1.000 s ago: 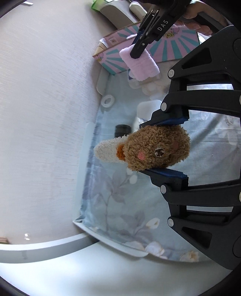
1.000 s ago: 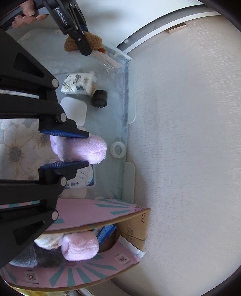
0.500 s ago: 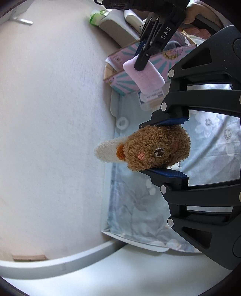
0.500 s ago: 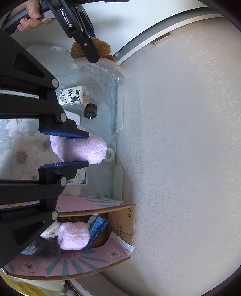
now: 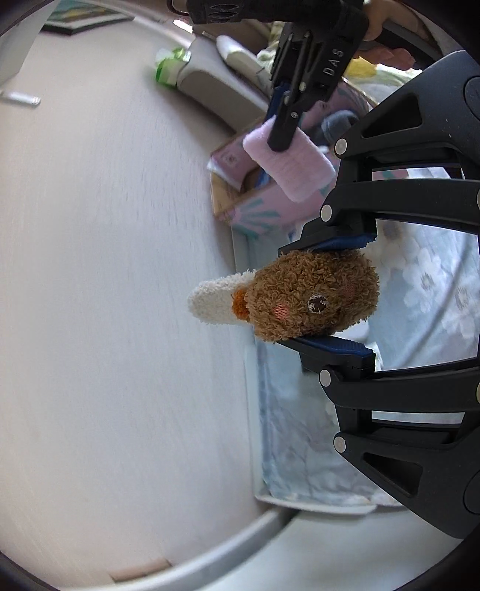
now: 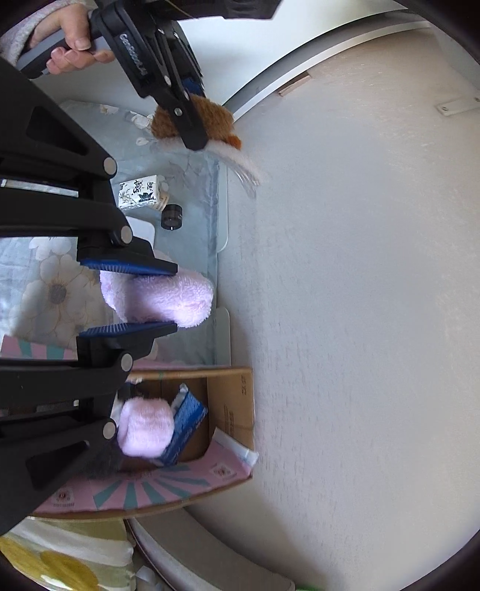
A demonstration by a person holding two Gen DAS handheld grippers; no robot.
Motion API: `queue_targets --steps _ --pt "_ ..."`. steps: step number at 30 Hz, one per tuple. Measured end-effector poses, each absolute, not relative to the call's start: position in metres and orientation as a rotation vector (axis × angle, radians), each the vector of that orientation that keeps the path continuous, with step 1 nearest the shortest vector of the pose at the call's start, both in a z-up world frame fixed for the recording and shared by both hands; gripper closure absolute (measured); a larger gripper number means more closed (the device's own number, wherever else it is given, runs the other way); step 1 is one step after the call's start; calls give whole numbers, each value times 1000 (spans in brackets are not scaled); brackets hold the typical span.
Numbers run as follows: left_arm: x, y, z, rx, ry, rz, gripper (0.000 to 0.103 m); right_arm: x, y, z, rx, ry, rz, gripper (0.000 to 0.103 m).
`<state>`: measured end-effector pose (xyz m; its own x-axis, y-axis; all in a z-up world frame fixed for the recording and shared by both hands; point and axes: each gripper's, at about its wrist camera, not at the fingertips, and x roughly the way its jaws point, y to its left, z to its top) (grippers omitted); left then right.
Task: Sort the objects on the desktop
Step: 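Carry the brown plush and pink slipper into the box and release both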
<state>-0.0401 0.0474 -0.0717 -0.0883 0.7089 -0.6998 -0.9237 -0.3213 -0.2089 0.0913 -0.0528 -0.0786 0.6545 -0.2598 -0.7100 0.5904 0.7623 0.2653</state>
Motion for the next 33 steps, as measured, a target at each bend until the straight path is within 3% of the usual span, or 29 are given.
queue_targets --steps 15,33 --pt "45 149 -48 -756 467 1436 68 13 -86 -81 565 705 -659 81" --pt "122 258 -105 -768 724 1238 68 -12 -108 -131 701 771 -630 81"
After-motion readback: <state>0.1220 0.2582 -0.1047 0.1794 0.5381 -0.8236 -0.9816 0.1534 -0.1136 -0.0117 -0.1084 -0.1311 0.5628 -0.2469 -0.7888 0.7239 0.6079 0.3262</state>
